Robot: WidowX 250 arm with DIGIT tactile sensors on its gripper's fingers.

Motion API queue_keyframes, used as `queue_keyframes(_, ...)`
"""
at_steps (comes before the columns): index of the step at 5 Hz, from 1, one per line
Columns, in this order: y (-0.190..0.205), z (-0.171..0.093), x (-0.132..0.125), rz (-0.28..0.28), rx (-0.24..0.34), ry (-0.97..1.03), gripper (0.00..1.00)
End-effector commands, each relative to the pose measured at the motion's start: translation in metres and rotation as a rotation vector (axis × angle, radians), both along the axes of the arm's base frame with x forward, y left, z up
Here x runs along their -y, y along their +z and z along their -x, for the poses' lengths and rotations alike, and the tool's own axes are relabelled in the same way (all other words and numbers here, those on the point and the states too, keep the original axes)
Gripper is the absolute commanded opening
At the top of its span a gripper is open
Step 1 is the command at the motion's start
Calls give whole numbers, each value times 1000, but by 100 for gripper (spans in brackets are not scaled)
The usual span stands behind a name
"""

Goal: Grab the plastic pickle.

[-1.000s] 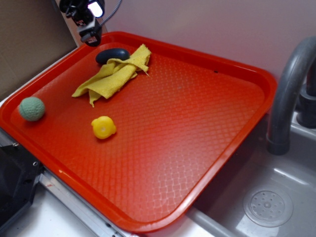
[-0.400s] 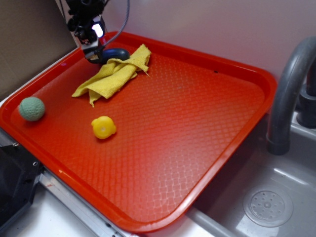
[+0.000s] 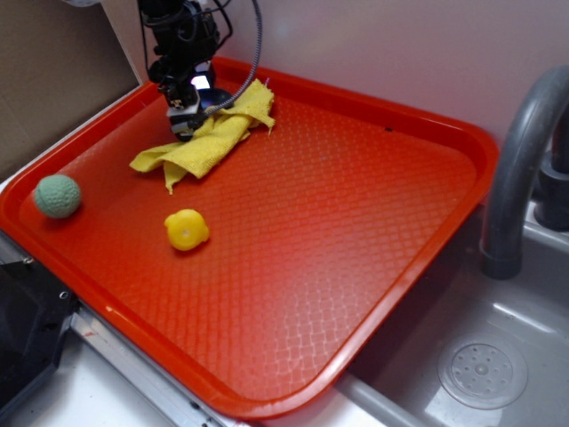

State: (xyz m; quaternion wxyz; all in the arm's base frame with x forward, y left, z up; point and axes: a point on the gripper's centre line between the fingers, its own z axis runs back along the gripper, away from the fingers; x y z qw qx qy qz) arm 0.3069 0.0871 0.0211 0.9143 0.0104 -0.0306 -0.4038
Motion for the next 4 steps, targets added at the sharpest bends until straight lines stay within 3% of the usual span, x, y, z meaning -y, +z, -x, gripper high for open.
queue_keyframes(1, 15, -7, 19, 40, 78, -12, 0)
queue_keyframes(3, 21, -9, 6, -48, 80, 41, 0)
queue_keyframes(4, 67, -2, 9, -105, 152, 179, 0)
